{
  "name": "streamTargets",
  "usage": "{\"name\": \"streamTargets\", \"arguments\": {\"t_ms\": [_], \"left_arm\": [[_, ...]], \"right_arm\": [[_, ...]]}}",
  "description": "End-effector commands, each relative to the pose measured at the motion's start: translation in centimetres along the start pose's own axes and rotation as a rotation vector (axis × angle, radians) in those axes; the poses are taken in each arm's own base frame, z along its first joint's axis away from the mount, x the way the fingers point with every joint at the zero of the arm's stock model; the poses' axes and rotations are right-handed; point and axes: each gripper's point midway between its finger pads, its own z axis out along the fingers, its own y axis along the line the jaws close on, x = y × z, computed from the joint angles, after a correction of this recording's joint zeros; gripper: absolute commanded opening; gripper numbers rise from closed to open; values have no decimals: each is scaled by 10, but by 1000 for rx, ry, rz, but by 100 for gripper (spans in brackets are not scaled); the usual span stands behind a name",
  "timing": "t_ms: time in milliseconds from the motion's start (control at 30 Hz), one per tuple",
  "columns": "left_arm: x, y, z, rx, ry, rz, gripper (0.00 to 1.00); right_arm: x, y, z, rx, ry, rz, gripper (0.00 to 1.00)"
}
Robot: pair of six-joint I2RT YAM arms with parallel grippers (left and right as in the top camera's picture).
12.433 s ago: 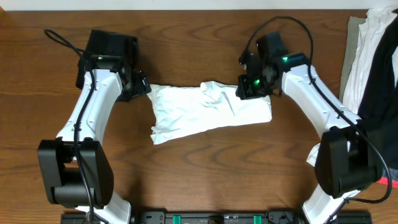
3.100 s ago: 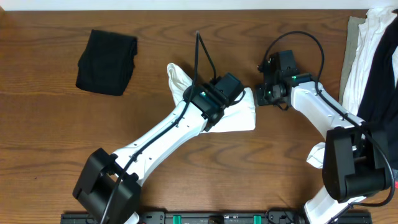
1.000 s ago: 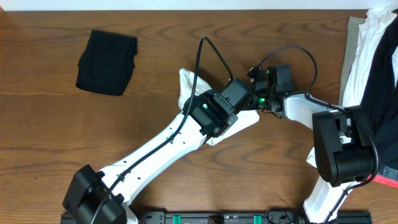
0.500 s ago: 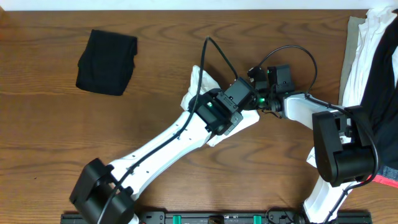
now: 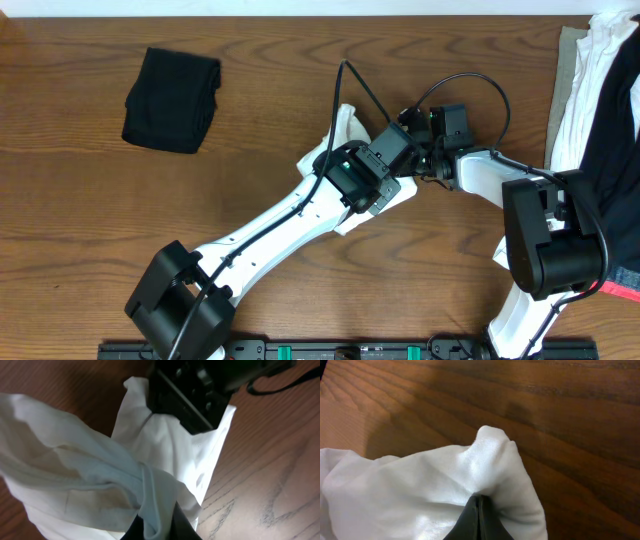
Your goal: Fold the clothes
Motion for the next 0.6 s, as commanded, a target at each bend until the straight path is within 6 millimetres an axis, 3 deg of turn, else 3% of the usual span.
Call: {"name": "streamTargets", "arguments": {"t_ms": [0,267,567], "left_arm": [[-9,-8,1,35,-21,-4,6],[-3,-12,21,39,17,1,6],[-11,-14,37,39,-7,-10,6]], "right_arm": [[38,-15,17,53,100,55,1],[38,-15,17,53,100,55,1],[38,-16,17,56,102,57,1]]}}
